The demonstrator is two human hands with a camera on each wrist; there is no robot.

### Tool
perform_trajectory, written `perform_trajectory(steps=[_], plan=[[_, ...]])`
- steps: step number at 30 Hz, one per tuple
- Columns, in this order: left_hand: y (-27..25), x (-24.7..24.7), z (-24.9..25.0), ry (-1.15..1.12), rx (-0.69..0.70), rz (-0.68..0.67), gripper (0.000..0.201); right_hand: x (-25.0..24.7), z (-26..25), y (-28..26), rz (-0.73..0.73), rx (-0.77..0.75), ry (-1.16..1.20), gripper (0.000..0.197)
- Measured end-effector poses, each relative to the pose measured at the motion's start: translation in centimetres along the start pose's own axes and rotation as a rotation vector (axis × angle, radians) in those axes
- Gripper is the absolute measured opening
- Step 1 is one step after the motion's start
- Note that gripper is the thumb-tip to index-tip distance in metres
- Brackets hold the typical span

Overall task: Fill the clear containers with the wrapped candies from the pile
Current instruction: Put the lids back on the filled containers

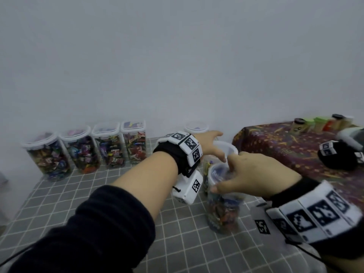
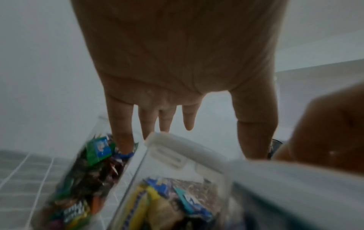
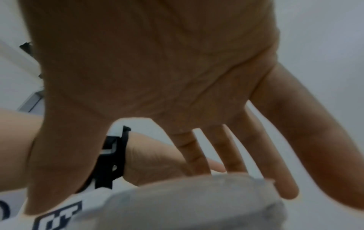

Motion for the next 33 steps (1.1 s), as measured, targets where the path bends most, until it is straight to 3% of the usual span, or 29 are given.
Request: perform_trajectory(steps=[2, 4, 8, 13, 16, 24, 33], plan=[[0.5, 0.8, 0.3, 0.068, -0.01, -0.011, 0.092, 0.3, -0.4, 0.7, 0.03, -0.029, 0.024, 0.068], [1.3, 1.3, 0.2, 0.126, -0.024, -0.01, 0.09, 0.6, -0.1, 1.4, 0.049, -0.007, 0.005, 0.076], [2.2, 0.0, -1.3, 0.14, -0.054, 0.114, 0.066, 0.8, 0.0, 2.6, 0.049, -0.002, -0.005, 0.074], [0.7, -2.7, -4.9, 0.07, -0.104, 0.267, 0.067, 0.5, -1.7, 4.6, 0.021, -0.072, -0.037, 0.074], [-1.7, -5.2, -8.2, 0.12, -0.194, 0.359, 0.08, 0.5, -3.3, 6.2, 0.001, -0.118, -0.087, 0.062], [-8.6, -9.7, -18.5, 0.198, -0.457, 0.398, 0.066, -0.5, -8.8, 13.0, 0.079, -0.194, 0.005, 0.063], [-11.5, -11.1, -24.8, 0.116, -0.564, 0.438, 0.069, 0.6, -12.1, 18.6, 0.101, -0.222, 0.065, 0.066]])
Point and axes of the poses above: each hand's wrist, its own y-axis towards the middle knuckle, its own x-axis out of the palm, z = x × y, the point moved 8 cm from there along y, towards the middle knuckle, and after that the axes turned 9 degrees about -x, right-handed, at the moved point
